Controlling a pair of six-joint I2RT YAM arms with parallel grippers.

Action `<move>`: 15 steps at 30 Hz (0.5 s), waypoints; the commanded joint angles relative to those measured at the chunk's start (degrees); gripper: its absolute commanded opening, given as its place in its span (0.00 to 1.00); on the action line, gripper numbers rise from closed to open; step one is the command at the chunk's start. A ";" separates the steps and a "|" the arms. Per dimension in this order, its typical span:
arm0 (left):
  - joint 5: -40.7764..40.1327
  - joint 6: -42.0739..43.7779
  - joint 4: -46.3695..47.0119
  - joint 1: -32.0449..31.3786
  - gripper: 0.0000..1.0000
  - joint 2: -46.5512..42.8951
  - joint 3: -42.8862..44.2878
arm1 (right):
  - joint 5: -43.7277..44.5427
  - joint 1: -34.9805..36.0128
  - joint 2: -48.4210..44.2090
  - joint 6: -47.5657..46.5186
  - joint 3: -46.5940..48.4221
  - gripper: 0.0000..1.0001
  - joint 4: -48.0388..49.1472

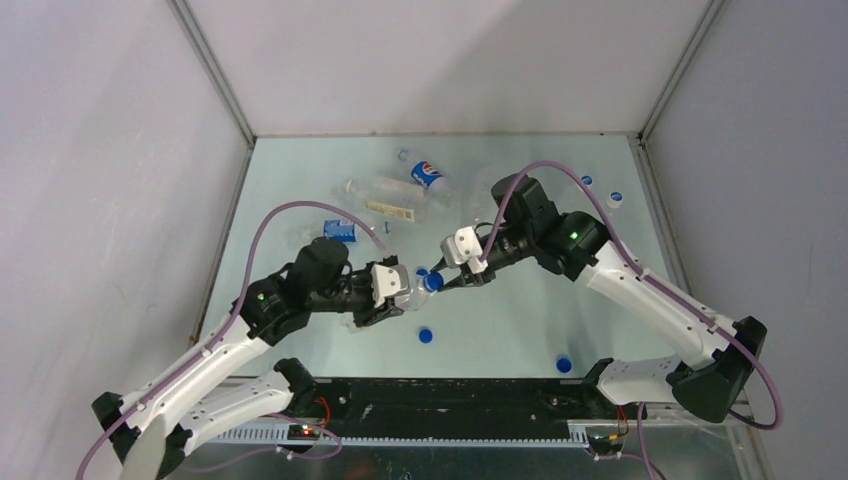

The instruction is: Screw on the bottle caps

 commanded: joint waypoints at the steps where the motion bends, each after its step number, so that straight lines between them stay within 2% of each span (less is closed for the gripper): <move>1: -0.69 -1.86 21.17 -1.20 0.19 -2.47 1.09 | -1.32 2.54 2.12 7.94 0.43 0.00 0.83; 9: -4.89 -2.57 26.46 -2.36 0.20 -4.25 -1.68 | -0.34 2.97 3.11 18.66 0.39 0.00 3.62; 15: -9.10 -3.14 29.42 -3.28 0.20 -4.91 -3.03 | 3.64 3.74 3.79 28.35 0.39 0.00 5.76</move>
